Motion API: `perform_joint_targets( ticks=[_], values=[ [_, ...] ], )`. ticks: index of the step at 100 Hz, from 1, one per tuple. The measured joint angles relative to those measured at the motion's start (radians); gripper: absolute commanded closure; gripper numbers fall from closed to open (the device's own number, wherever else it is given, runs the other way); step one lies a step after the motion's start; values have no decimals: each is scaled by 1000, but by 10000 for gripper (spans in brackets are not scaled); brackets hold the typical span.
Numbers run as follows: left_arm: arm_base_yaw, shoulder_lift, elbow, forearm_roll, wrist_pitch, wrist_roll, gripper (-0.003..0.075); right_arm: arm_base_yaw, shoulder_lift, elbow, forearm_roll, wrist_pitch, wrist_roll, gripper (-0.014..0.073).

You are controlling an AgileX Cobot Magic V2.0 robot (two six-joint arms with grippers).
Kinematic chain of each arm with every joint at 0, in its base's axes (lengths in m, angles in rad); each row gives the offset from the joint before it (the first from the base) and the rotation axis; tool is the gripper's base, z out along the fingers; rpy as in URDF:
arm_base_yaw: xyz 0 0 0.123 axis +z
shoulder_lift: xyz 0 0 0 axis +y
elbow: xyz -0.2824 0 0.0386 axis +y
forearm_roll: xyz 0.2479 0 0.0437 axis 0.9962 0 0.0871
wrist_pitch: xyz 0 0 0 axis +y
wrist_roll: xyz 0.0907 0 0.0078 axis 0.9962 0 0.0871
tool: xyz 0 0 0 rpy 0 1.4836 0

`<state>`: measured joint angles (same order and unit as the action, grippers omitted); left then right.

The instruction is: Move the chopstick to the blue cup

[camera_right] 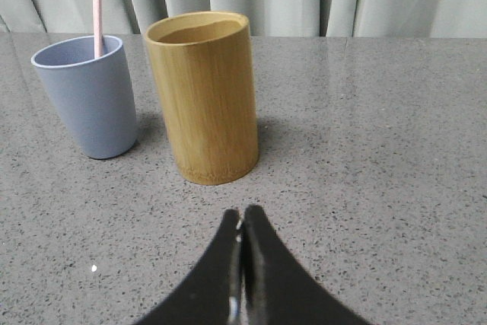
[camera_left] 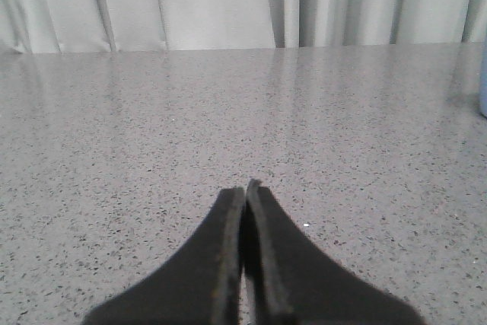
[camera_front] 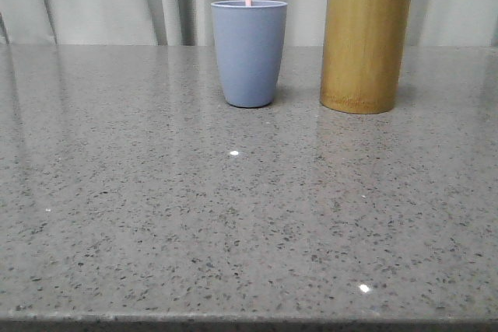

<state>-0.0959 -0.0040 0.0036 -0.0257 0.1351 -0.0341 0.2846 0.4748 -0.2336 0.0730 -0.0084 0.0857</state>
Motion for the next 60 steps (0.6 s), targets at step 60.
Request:
perform_joint_targets(
  ticks=[60],
  values=[
    [0, 0, 0, 0, 0, 0, 739, 0, -41, 7, 0, -2, 0, 699]
  ],
)
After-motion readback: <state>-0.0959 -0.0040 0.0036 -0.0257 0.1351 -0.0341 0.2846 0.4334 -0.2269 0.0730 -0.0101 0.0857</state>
